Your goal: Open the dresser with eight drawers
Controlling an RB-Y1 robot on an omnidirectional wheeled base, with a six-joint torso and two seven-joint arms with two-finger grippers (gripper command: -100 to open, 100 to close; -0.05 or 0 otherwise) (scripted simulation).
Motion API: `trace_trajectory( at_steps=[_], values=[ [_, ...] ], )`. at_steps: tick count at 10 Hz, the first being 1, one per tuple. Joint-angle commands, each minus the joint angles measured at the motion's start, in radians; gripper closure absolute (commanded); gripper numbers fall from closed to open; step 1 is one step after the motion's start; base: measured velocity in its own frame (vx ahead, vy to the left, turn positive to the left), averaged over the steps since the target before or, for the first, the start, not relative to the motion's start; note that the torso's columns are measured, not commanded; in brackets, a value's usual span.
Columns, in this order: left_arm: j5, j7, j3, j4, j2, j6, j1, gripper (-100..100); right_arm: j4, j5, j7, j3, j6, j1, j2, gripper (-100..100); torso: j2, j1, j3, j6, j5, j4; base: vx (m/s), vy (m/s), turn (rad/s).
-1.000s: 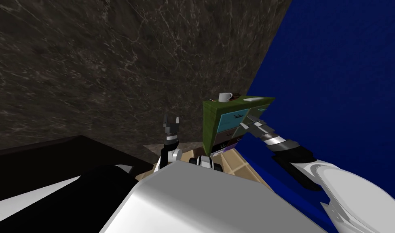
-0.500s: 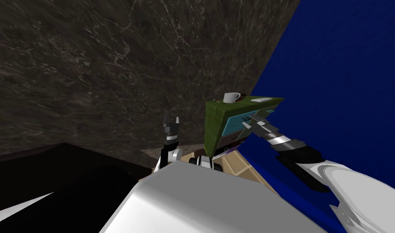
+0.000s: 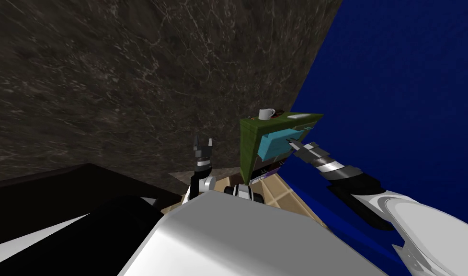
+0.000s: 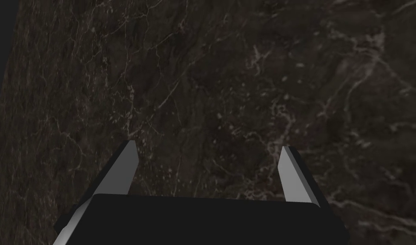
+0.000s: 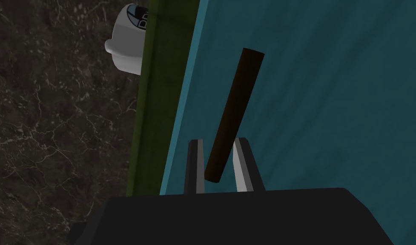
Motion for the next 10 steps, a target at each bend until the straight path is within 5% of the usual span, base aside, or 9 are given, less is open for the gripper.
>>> trace_trajectory(
  at_steps=[1,4,5,10],
  values=[
    [0.000,0.000,0.000,0.000,0.000,0.000,0.000,0,-0.005,-0.004,-0.006,-0.006,-0.005,0.003,-0.005,100,0.000,0.002,-0.001,0.000,0.002,0.001,-0.074,-0.026,-0.016],
    [0.000,0.000,0.000,0.000,0.000,0.000,0.001,0,-0.102,-0.029,0.016,0.039,-0.057,0.067,0.031,100,-0.008,0.006,-0.004,-0.003,0.000,-0.006,0.058,-0.073,-0.336],
    [0.000,0.000,0.000,0.000,0.000,0.000,0.001,0,-0.121,-0.052,-0.027,-0.001,-0.061,0.071,0.003,-100,-0.008,0.003,-0.004,-0.003,0.000,-0.005,0.110,-0.041,-0.288],
    [0.000,0.000,0.000,0.000,0.000,0.000,0.000,0,-0.191,-0.086,-0.108,-0.043,-0.079,0.083,-0.042,-100,-0.004,0.002,-0.002,-0.002,-0.002,-0.006,0.068,0.024,-0.141]
  ],
)
